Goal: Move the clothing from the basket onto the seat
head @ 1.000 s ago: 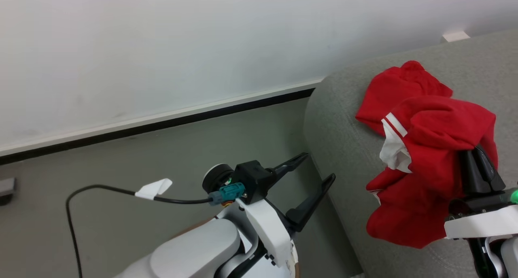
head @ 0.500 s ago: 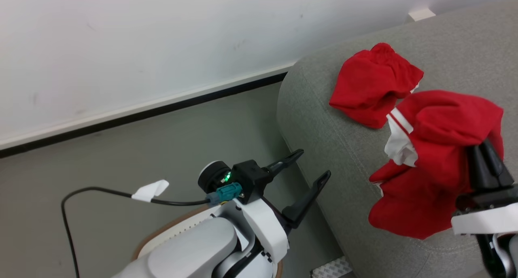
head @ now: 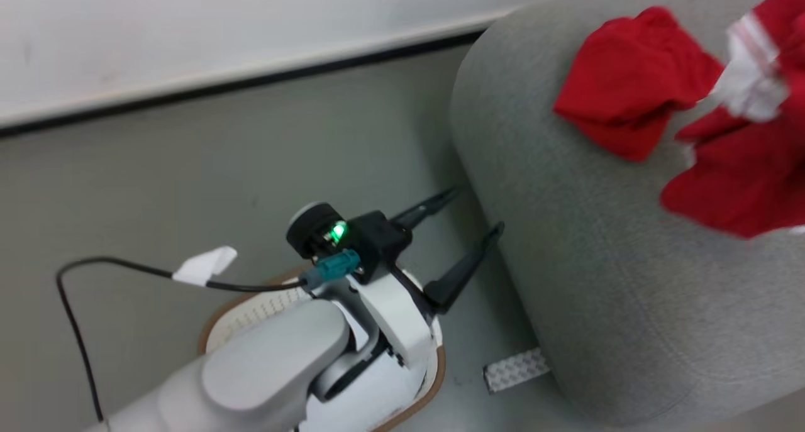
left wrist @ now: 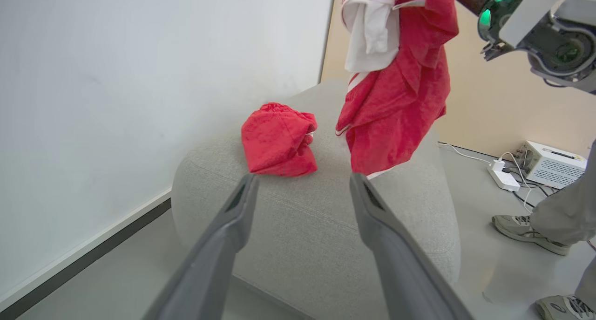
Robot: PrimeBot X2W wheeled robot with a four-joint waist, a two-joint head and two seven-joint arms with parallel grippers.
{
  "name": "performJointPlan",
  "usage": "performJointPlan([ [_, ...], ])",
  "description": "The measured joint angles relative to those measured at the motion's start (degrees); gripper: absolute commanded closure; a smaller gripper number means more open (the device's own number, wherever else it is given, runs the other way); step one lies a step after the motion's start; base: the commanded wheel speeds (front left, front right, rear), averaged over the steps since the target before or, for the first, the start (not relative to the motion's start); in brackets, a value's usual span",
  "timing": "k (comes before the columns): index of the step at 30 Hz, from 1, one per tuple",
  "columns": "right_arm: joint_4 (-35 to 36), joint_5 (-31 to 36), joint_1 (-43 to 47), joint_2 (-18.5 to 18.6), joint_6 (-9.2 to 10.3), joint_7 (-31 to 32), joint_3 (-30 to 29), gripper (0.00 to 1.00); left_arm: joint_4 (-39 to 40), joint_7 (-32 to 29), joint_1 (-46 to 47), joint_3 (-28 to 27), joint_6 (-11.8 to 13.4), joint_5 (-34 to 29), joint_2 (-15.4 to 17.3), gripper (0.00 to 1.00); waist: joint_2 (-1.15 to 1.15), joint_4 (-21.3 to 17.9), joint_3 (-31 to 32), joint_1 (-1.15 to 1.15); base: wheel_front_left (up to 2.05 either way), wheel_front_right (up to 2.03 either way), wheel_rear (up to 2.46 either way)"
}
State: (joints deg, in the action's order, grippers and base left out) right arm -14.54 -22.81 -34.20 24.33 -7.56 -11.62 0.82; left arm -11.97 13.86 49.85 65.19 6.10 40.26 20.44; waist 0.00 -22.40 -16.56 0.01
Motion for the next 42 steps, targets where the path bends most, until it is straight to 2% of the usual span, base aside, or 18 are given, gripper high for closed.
performJointPlan([
  [4,-2.43,0.23,-4.52,2.91,0.01,0.48,-3.85,1.00,1.81,-1.22,2.27,-0.46,0.08,-0.87,2.30,0.00,0.00,1.58,-5.02,0.00,0.00,0.00,0.00],
  [9,-6.22,0.48,-9.79,4.76,0.00,0.57,-7.67,1.00,3.78,-2.43,4.01,-1.23,0.36,-1.32,4.86,0.00,0.00,3.71,-11.48,0.01,0.00,0.00,0.00],
  [15,-15.27,0.81,-10.55,6.75,0.01,5.16,-9.31,1.00,5.52,-2.72,5.16,-1.69,0.83,-1.97,6.28,0.00,0.00,6.69,-17.86,0.01,0.00,0.00,0.00],
  [19,-20.93,1.71,-9.77,6.81,0.00,7.15,-9.99,1.00,5.81,-2.67,5.31,-1.83,0.96,-1.99,6.83,0.00,0.00,8.89,-20.56,0.01,0.00,0.00,0.00],
  [24,-29.48,-0.26,-9.67,6.87,0.01,15.00,-10.25,1.00,5.77,-2.15,5.35,-2.07,1.00,-2.04,7.01,0.00,0.00,10.87,-22.08,0.00,0.00,0.00,0.00],
  [25,-30.33,-0.56,-10.11,6.77,0.01,16.41,-10.10,0.94,5.58,-2.08,5.34,-2.11,1.00,-2.03,7.00,0.00,0.00,11.01,-22.03,0.01,0.00,0.00,0.00],
  [27,-31.26,-0.55,-10.37,6.72,0.01,18.17,-9.10,0.60,5.22,-1.67,5.30,-2.20,1.00,-2.03,6.82,0.00,0.00,11.02,-21.49,0.00,0.00,0.00,0.00],
  [28,-31.50,-0.56,-10.41,6.73,0.00,18.39,-8.87,0.23,5.03,-1.59,5.25,-2.24,1.00,-2.01,6.67,0.00,0.00,10.98,-21.12,0.00,0.00,0.00,0.00],
  [29,-31.76,-0.55,-10.50,6.79,0.00,18.82,-8.62,0.00,4.81,-1.47,5.10,-2.23,0.99,-1.89,6.48,0.00,0.00,10.92,-20.72,0.00,0.00,0.00,0.00],
  [38,-31.86,-0.32,-10.10,7.00,0.00,21.49,-4.59,0.00,1.45,0.13,1.60,-2.77,0.74,0.12,5.01,0.00,0.00,10.29,-14.33,0.00,0.00,0.00,0.00],
  [42,-29.77,-1.33,-8.18,6.89,0.00,25.41,-0.83,0.00,-0.49,0.71,-1.97,-3.45,0.77,1.10,4.57,0.00,0.00,9.80,-9.49,0.00,0.00,0.00,0.00],
])
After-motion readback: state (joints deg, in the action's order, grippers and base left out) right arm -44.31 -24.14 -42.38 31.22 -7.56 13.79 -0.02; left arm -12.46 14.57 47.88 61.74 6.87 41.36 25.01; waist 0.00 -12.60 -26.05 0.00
